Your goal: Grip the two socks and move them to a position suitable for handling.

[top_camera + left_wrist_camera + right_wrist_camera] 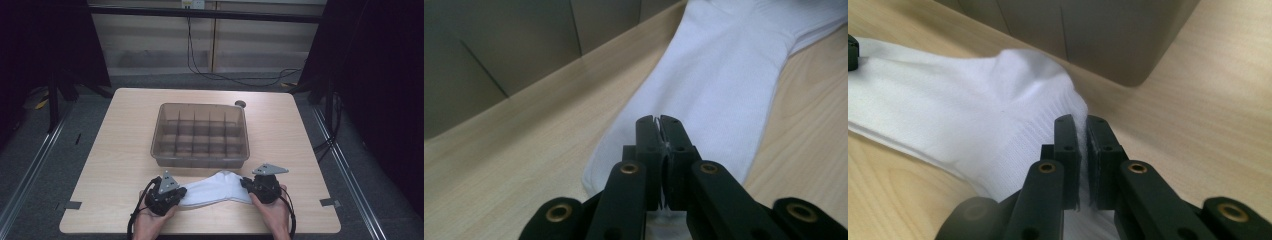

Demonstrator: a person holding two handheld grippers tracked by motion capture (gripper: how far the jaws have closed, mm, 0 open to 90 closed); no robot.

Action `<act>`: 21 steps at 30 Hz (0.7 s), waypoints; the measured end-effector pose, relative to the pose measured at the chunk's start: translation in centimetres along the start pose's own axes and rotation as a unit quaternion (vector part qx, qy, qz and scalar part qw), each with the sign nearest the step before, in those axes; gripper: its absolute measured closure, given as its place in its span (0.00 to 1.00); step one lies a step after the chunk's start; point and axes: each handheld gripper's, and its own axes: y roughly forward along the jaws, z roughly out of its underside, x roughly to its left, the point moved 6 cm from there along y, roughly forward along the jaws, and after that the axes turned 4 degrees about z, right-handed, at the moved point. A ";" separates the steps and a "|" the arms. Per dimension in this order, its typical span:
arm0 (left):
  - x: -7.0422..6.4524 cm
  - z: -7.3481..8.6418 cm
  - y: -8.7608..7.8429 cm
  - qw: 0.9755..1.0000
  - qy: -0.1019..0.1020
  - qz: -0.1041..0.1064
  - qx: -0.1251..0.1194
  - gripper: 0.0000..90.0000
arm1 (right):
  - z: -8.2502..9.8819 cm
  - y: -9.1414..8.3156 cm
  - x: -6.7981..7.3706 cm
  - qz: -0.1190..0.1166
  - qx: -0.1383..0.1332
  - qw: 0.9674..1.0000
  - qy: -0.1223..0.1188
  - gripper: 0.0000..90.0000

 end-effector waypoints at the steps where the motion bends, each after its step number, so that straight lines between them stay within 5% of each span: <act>1: 0.0 -0.2 -0.4 1.000 -0.002 -0.006 -0.005 0.98 | -0.2 -0.2 0.1 0.000 -0.004 1.000 -0.001 0.94; 7: 0.2 0.1 -1.8 1.000 -0.008 -0.006 -0.024 0.98 | -1.0 0.3 1.2 -0.007 0.000 1.000 -0.014 0.94; 14: 0.4 1.2 -0.3 1.000 -0.013 0.003 -0.002 0.97 | -0.2 1.0 1.1 -0.009 0.012 1.000 -0.012 0.94; 18: 0.5 1.1 -0.2 1.000 -0.017 -0.002 -0.001 0.79 | 0.0 1.1 0.7 0.001 0.020 1.000 -0.011 0.78; 21: 0.8 0.5 -0.7 1.000 -0.026 -0.004 -0.016 0.70 | -0.3 0.2 0.0 -0.003 -0.009 1.000 0.011 0.68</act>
